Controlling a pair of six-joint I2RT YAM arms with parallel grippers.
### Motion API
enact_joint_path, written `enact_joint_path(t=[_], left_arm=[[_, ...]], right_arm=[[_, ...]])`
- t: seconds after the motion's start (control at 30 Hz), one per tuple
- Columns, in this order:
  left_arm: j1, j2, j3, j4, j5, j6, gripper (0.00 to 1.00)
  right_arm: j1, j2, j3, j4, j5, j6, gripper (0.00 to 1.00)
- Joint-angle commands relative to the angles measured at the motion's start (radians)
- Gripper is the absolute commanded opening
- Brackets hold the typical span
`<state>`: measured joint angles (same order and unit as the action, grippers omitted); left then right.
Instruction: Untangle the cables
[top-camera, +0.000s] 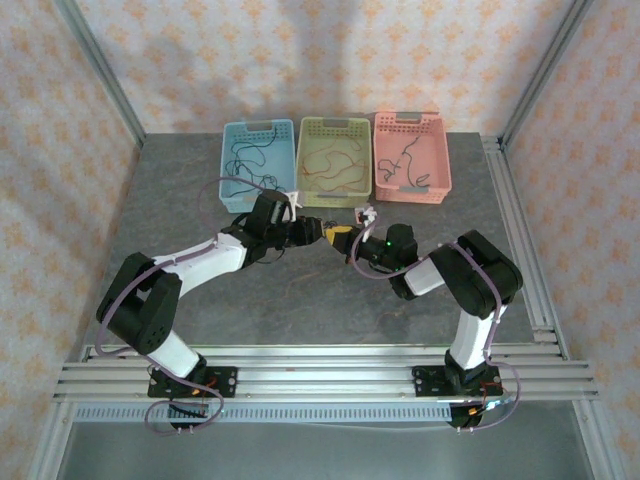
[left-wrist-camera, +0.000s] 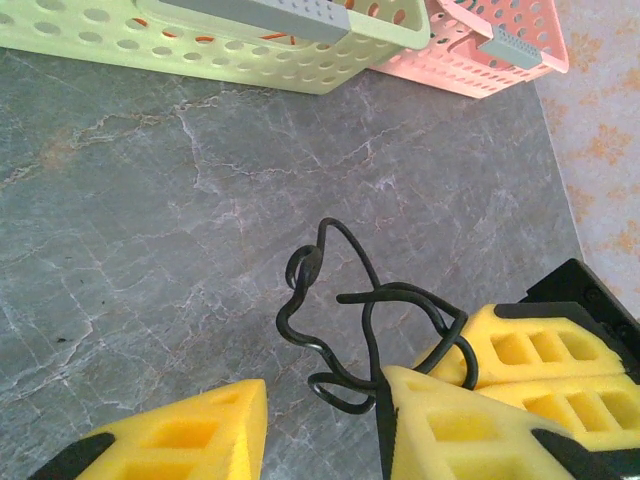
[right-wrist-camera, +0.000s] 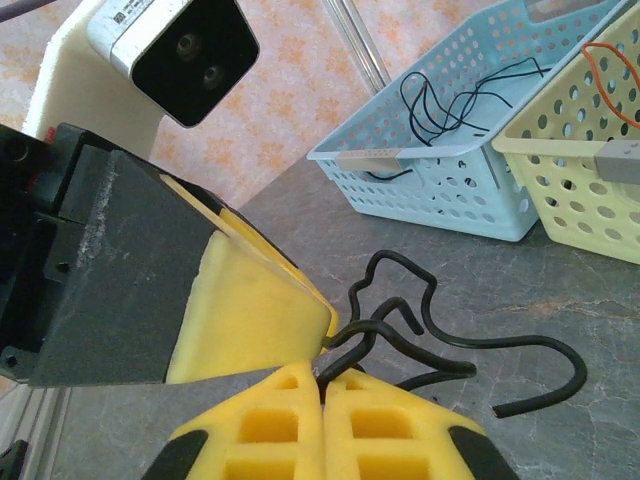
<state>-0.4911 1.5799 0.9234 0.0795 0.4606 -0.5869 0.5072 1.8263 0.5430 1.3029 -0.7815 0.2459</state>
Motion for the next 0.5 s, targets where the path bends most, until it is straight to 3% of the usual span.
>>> enact_joint_path(t=[0.0, 0.07, 0.13, 0.47], left_arm=[[-0.005, -0.003, 0.02, -0.012, -0.08, -0.024, 0.35], [-0.003, -0.014, 0.013, -0.033, -0.124, -0.026, 0.47], [-0.002, -0.023, -0.002, -0.02, -0.133, -0.04, 0.53], [0.007, -0.166, -0.061, 0.004, -0.124, -0.103, 0.59]], right_arm=[[0.011, -0.005, -0.006, 0.095, -0.045, -0.025, 0.0], [0.011, -0.006, -0.008, 0.096, -0.045, -0.025, 0.0], [0.011, -0.003, -0.006, 0.097, -0.046, -0.025, 0.0], [0.01, 0.004, 0.0, 0.095, -0.053, -0.017, 0.0]])
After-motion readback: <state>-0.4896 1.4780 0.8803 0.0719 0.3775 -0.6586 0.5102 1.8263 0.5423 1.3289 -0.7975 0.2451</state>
